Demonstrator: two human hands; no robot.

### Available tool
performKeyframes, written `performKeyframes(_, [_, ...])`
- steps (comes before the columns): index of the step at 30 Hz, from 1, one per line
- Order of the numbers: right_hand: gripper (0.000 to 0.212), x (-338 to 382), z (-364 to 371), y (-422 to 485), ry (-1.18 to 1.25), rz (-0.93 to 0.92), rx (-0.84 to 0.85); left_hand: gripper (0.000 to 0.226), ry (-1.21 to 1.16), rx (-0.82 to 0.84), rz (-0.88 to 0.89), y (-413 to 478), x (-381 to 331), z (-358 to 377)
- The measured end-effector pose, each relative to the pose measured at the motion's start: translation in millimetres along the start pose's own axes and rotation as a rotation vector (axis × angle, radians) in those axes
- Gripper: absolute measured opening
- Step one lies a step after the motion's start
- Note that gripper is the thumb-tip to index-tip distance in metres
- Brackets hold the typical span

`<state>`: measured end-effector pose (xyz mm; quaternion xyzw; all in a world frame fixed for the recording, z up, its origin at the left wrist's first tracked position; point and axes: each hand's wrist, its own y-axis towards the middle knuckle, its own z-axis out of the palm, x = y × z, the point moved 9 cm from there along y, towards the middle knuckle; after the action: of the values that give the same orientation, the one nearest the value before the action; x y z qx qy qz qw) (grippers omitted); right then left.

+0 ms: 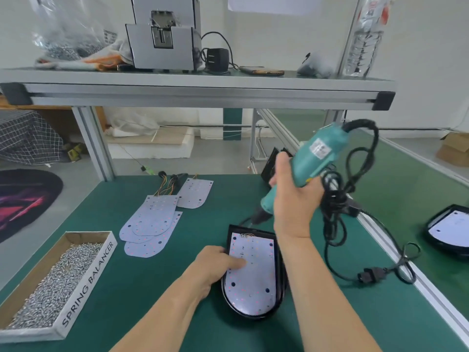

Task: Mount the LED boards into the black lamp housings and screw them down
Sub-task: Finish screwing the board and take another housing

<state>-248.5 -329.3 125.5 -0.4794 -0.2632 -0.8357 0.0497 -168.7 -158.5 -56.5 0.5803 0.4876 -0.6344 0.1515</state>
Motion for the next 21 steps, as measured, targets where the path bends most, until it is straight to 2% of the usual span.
performKeyframes(4, [0.031, -20.3, -66.6, 22.4, -0.118, 0.133, -0.137, 0.016, -0.006, 0.031, 0.005, -0.9, 0.9, -0.3])
performKeyframes(7, [0.039, -54.4, -117.2, 25.4, -0.317, 0.269, -0.187, 0.011, -0.005, 0.019, -0.001, -1.6, -0.1, -1.7])
performKeyframes(11, [0.049, -88.7, -156.2, 21.9, -0.650, 0.388, -0.158, 0.011, -0.025, 0.003, -0.004, -3.4, 0.2, -2.5])
performKeyframes(15, [0.057, -104.7, -170.4, 14.8, -0.985, 0.434, -0.110, 0.017, -0.045, -0.010, 0.009, -3.7, 1.3, -4.7])
performKeyframes(17, [0.068, -98.7, -166.8, 19.4, -1.164, 0.340, -0.118, 0.018, -0.042, -0.009, 0.015, -3.6, 2.1, -4.6])
performKeyframes(19, [0.066, -85.7, -141.4, 29.4, -1.327, 0.083, -0.039, 0.017, -0.039, -0.015, 0.022, -3.0, 2.7, -4.7])
performKeyframes(21, [0.053, -92.3, -93.7, 34.2, -1.320, -0.144, 0.261, 0.016, -0.035, -0.022, 0.028, -1.8, 2.7, -4.6])
